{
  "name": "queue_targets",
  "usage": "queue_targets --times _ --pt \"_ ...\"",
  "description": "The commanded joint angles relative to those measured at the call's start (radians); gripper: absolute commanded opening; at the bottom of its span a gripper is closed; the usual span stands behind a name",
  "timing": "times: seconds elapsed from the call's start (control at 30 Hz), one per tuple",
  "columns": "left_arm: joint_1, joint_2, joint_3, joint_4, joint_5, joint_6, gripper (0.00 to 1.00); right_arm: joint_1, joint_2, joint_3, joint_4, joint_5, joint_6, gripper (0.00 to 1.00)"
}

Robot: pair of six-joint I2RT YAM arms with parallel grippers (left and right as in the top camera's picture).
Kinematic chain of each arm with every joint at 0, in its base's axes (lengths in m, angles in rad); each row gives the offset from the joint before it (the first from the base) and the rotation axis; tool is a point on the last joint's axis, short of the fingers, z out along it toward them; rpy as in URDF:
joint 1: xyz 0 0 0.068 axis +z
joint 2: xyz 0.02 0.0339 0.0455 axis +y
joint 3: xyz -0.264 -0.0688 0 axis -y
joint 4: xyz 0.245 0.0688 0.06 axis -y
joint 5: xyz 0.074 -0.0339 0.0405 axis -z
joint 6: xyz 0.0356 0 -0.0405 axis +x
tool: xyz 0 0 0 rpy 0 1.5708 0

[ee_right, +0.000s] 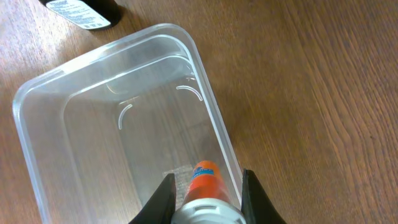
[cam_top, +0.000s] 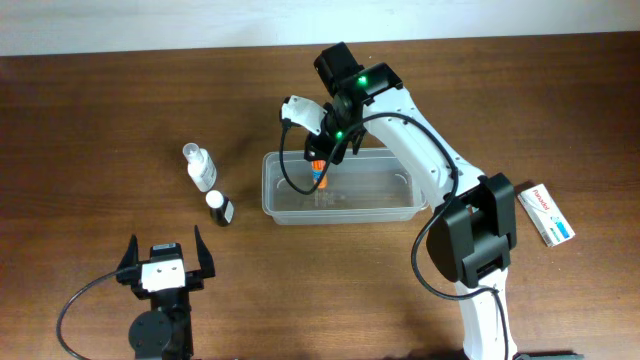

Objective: Pack container
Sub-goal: 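Open right gripper to release the tube upright, lift away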

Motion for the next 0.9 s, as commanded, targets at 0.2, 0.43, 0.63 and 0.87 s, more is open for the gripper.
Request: queue_targets --times 0.2,0.43,0.63,0.87 --pt "0.001 -0.007 -0.002 -0.004 0.007 0.02 1.0 0.001 0.004 -0.006 0.0 0.008 -0.011 0.2" --pt "0.001 -0.007 -0.002 -0.004 0.007 0.02 1.0 0.001 0.004 -0.006 0.0 0.008 -0.007 0.36" --pt "0.001 -0.007 -0.002 -0.004 0.007 0.02 1.0 0.001 0.004 -0.006 0.0 0.008 -0.007 0.5" --pt "0.001 -0.007 -0.002 -0.004 0.007 0.02 1.0 -0.001 -0.012 0.007 0.011 0.007 -0.006 0.54"
